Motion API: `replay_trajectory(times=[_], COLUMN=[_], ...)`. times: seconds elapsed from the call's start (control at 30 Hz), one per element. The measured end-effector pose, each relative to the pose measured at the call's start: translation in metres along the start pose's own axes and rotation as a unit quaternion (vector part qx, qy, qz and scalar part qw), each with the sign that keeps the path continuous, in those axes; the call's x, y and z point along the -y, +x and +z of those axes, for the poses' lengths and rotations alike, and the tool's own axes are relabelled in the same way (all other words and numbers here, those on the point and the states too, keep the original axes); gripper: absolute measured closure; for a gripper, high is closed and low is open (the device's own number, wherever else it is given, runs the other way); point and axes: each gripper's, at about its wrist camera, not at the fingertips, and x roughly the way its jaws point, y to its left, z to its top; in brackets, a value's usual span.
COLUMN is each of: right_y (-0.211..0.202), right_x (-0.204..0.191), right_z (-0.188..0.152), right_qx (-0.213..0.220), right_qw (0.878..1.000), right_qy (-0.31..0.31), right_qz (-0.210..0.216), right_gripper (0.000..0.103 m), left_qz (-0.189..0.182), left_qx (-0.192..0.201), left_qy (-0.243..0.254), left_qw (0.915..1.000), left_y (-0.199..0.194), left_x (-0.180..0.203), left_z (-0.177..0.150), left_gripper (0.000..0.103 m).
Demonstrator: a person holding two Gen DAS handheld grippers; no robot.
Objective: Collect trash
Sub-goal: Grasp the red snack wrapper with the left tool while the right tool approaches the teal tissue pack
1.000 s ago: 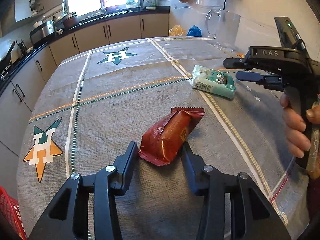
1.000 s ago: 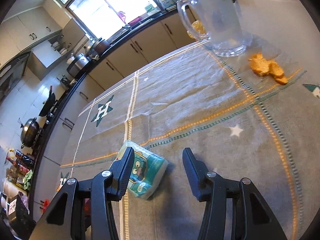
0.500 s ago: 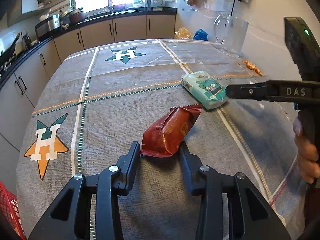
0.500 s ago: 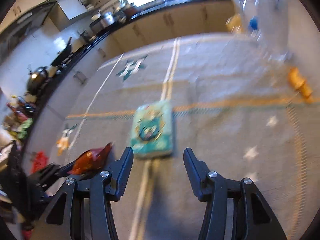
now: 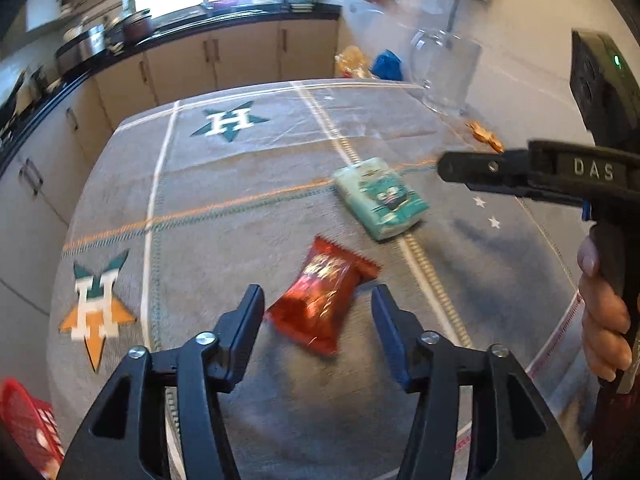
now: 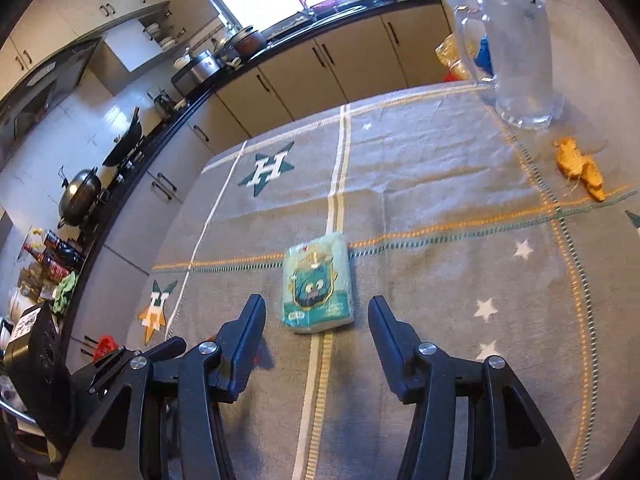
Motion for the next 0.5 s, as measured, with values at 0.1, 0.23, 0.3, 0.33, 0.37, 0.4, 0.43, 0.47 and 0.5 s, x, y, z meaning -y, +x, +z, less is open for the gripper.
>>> replay_trajectory(times=[0.1,0.23,0.3,0.33,0.37,0.4,0.43,0.47,0.5], right_y=[0.0,0.011,0.019,0.022,0.026,0.029,0.033,0.036,0.039], right_x=[0.001,-0.002,-0.003,-0.004,-0.005,-0.006,-0.009,-0.011,-0.013], right_z=[0.005,0.006,0.007,0.007,0.007,0.007,0.007,0.007,0.007], right_qx=[0.001,-0.011,-0.017,-0.018,-0.02,-0.02,-0.019,-0.018,-0.017], right_qw=[1.0,1.0,1.0,1.0,1.0,1.0,1.0,0.999,0.999], right_qy=[0.014,0.021,0.022,0.022,0.02,0.017,0.011,0.005,-0.002], right_qz=[0.005,0.001,-0.002,-0.002,-0.005,-0.01,-0.018,-0.027,-0.037], right_gripper=[0.042,0.042,0.042,0.042,0.042,0.042,0.042,0.042,0.042], left_qz=[0.008,0.023,0.031,0.029,0.026,0.031,0.037,0.038,0.037], left_qx=[-0.016,-0.019,-0.013,-0.011,-0.005,0.001,0.005,0.01,0.014], left_qy=[0.026,0.012,-0.001,-0.007,-0.019,-0.031,-0.038,-0.045,-0.052], left_qw=[0.9995,0.9995,0.9994,0.9995,0.9995,0.999,0.9986,0.9982,0.9978], left_y=[0.014,0.031,0.032,0.032,0.032,0.03,0.03,0.03,0.029], left_x=[0.011,0.006,0.001,-0.001,-0.005,-0.009,-0.012,-0.016,-0.02], left_z=[0.004,-0.007,-0.011,-0.012,-0.012,-0.012,-0.012,-0.012,-0.012], left_gripper=[0.039,0.042,0.056,0.061,0.061,0.061,0.061,0.061,0.061])
